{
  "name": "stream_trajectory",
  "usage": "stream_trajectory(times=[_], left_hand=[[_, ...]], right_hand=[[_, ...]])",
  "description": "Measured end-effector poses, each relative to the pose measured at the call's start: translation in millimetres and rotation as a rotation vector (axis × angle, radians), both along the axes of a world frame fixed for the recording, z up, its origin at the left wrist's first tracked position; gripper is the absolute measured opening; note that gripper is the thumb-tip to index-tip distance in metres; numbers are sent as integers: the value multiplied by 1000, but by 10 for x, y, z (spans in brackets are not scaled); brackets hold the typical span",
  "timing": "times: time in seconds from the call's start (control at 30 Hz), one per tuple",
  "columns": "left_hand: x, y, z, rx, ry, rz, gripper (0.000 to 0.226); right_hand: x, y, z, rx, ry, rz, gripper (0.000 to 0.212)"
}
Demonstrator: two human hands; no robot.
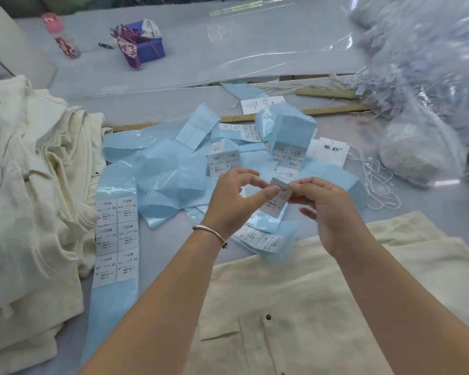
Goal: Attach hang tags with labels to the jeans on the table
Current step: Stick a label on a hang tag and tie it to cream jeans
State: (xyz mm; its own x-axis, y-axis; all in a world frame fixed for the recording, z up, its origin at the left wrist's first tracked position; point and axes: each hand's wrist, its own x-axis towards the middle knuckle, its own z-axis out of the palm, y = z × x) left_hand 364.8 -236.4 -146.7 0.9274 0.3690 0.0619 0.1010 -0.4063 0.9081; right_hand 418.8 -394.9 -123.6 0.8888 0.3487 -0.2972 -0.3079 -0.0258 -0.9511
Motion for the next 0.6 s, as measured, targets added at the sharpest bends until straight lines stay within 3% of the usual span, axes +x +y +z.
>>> stream_trajectory(times=[0.07, 0.2, 0.4, 0.5, 0.6], left_hand=[[68, -142, 10, 60, -3, -10, 23], [283, -407, -31, -4, 4, 60, 25], [835, -773, -131, -345, -8, 302, 18], [1126, -958, -143, -483, -18, 293, 22], [1304, -1025, -165, -582, -32, 308, 25]], right_hand=[[87, -136, -5, 11, 3, 8, 13], [344, -402, -143, 15, 2, -15, 8], [1375, -795, -555, -391, -373, -188, 20], [1983, -753, -742, -664, -558, -56, 43], [2435, -609, -870, -924, -715, 236, 76]])
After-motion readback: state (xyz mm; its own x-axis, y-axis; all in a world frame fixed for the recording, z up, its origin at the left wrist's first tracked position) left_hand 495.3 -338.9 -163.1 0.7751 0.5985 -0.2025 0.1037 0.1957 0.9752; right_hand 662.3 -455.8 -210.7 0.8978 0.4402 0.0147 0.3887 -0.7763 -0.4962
